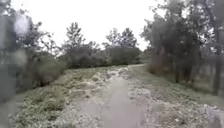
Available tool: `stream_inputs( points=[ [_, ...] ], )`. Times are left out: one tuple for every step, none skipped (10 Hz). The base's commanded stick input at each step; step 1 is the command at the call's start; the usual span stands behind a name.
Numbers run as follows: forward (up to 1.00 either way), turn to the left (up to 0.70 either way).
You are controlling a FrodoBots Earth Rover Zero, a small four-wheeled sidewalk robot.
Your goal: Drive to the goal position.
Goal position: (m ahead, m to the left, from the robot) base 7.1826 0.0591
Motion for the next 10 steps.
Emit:
stream_inputs(
  points=[
    [0.70,0.00],
    [0.70,0.00],
    [0.70,0.00],
    [0.70,0.00],
    [0.70,0.00],
    [0.70,0.00],
    [0.70,0.00],
    [0.70,0.00],
    [0.70,0.00],
    [0.70,0.00]
  ],
)
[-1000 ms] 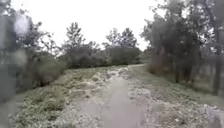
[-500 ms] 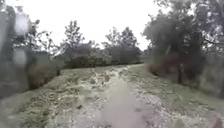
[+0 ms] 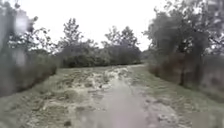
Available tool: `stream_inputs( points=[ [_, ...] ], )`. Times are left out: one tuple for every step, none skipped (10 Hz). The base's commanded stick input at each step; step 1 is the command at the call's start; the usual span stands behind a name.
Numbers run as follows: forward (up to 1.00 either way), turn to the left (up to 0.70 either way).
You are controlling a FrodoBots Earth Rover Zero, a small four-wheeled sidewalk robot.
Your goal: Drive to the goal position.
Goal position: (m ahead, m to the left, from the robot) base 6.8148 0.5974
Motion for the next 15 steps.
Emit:
stream_inputs(
  points=[
    [0.70,0.00],
    [0.70,0.00],
    [0.70,0.00],
    [0.70,0.00],
    [0.70,0.00],
    [0.70,0.00],
    [0.70,0.00],
    [0.70,0.00],
    [0.70,0.00],
    [0.70,0.00],
    [0.70,0.00],
    [0.70,0.00],
    [0.70,0.00],
    [0.70,0.00],
    [0.70,0.00]
  ],
)
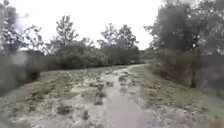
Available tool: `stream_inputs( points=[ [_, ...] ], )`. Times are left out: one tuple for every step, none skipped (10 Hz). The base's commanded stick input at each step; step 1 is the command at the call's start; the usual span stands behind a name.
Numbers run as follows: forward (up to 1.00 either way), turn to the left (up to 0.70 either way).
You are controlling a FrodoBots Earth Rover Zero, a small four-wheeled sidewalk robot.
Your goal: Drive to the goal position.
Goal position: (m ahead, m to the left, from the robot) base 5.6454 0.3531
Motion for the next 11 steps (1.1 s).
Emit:
stream_inputs(
  points=[
    [0.70,0.00],
    [0.70,0.00],
    [0.70,0.00],
    [0.70,0.00],
    [0.70,0.00],
    [0.70,0.00],
    [0.70,0.00],
    [0.70,0.00],
    [0.70,0.00],
    [0.70,0.00],
    [0.70,0.00]
  ],
)
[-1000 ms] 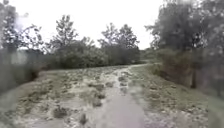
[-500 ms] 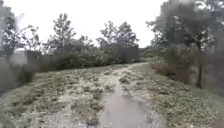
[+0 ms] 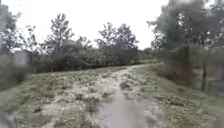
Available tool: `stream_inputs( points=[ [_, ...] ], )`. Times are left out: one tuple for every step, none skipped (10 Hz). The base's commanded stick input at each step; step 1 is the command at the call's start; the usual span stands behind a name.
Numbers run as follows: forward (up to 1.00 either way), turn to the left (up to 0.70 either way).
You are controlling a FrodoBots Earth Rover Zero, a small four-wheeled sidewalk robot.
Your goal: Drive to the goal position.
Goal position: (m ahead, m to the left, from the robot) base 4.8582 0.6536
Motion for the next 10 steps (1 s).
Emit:
stream_inputs(
  points=[
    [0.70,0.00],
    [0.70,0.00],
    [0.70,0.00],
    [0.70,0.00],
    [0.70,0.00],
    [0.70,0.00],
    [0.70,0.00],
    [0.70,0.00],
    [0.70,0.00],
    [0.70,0.00]
  ],
)
